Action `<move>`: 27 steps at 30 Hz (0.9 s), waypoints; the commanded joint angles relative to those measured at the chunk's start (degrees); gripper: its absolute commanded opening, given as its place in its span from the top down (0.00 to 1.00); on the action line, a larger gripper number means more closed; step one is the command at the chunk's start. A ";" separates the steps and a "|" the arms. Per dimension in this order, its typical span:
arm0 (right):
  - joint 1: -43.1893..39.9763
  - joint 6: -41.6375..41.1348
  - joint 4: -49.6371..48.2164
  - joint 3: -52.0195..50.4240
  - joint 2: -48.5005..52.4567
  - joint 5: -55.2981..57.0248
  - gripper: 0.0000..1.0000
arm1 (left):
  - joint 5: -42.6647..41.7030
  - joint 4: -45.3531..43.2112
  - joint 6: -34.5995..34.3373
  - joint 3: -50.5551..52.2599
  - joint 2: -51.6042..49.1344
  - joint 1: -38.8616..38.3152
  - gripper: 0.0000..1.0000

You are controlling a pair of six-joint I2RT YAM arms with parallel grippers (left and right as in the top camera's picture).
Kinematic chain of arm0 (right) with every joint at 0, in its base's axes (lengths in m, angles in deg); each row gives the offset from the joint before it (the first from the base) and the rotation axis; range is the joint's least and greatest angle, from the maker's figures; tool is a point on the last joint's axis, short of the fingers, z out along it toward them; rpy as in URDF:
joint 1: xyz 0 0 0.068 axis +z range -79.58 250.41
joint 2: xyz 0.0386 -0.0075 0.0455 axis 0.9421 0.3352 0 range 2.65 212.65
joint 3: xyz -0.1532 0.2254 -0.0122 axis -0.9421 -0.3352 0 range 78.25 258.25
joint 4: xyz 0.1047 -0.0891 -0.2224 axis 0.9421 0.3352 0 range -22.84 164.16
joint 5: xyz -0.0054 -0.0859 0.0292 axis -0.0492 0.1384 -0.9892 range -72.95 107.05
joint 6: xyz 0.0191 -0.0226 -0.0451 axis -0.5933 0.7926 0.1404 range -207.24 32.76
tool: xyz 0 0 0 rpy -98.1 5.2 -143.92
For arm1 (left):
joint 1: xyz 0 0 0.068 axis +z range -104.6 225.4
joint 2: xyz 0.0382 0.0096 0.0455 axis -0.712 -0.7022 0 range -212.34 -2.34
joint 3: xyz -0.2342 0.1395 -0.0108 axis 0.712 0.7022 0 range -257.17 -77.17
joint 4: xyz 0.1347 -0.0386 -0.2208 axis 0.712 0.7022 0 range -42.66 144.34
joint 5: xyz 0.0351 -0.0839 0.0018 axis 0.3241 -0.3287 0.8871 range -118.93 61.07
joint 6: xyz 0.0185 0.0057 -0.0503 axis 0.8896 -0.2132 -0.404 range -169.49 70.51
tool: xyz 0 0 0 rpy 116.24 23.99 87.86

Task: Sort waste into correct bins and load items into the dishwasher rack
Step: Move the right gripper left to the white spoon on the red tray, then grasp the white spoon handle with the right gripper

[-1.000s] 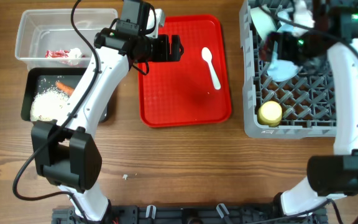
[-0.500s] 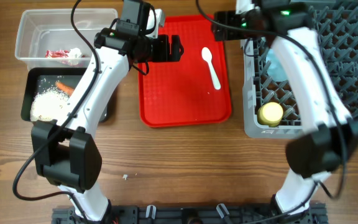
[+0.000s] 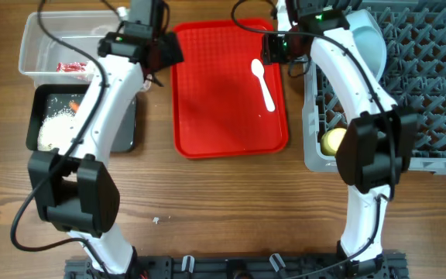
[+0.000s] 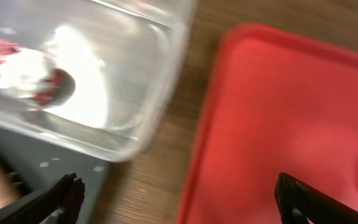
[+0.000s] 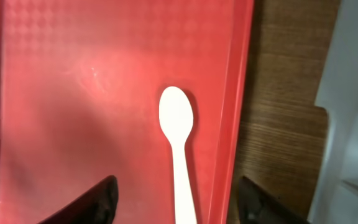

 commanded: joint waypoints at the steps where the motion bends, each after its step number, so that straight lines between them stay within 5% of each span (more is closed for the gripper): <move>1: 1.92 1.44 0.37 0.66 4.33 2.01 0.41 | 5.01 -0.39 -3.61 -0.37 1.27 2.38 0.00; 17: 3.21 1.27 -2.36 0.48 11.91 7.39 0.57 | 4.96 -0.15 -3.58 -0.37 1.27 5.44 0.00; 27: 3.43 1.27 -3.45 -0.22 14.10 6.78 0.80 | 4.96 -0.15 -3.58 -0.37 1.27 5.44 0.00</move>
